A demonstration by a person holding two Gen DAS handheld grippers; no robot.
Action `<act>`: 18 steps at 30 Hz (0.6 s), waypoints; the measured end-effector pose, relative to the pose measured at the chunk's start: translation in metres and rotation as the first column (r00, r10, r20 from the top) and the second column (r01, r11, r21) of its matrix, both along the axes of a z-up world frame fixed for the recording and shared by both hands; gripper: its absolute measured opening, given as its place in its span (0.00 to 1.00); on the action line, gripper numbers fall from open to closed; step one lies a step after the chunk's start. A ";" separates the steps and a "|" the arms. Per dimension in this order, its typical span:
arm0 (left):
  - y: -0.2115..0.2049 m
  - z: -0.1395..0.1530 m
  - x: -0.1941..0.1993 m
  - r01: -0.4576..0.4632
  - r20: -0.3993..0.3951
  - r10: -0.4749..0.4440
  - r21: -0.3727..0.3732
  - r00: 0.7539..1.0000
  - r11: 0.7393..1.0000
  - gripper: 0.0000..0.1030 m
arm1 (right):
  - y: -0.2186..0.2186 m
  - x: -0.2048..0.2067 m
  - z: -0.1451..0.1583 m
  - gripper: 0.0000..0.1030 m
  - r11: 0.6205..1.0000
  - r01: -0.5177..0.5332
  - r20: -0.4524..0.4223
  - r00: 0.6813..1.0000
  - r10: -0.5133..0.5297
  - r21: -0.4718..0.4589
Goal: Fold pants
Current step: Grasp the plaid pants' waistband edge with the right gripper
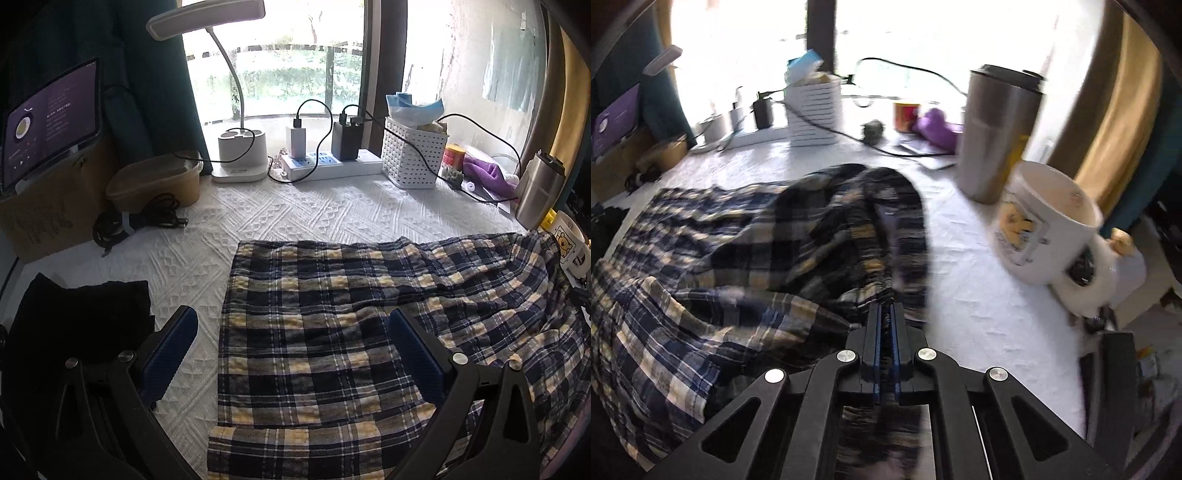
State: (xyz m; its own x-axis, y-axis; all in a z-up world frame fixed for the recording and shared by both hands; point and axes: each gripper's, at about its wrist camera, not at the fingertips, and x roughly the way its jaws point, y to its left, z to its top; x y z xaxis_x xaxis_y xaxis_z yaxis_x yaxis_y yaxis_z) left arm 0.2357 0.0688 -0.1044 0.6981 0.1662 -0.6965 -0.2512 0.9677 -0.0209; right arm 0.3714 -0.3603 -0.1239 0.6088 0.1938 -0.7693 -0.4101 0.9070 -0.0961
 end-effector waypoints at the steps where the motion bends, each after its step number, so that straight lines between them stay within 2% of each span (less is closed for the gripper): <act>1: 0.001 0.000 0.000 -0.001 -0.001 0.001 0.002 1.000 1.000 0.99 | -0.007 0.002 -0.004 0.04 1.000 0.020 -0.014 1.000 -0.020 0.003; 5: 0.007 -0.004 0.001 -0.018 -0.017 0.018 0.012 1.000 1.000 0.99 | -0.014 0.006 -0.019 0.04 0.999 0.041 -0.035 0.998 -0.042 -0.024; 13: 0.034 -0.009 -0.002 -0.063 -0.039 0.065 0.030 0.997 0.998 0.99 | -0.021 -0.004 -0.010 0.04 0.998 0.066 -0.061 0.996 -0.066 0.009; 16: 0.042 -0.007 0.004 -0.048 -0.032 0.049 0.035 0.998 0.998 0.99 | -0.013 -0.004 0.010 0.15 0.998 0.056 0.005 0.998 -0.056 0.009; 18: 0.047 -0.005 0.011 -0.037 -0.031 0.038 0.035 0.999 0.999 0.99 | -0.006 0.003 0.026 0.37 0.999 0.040 0.048 0.998 -0.041 0.019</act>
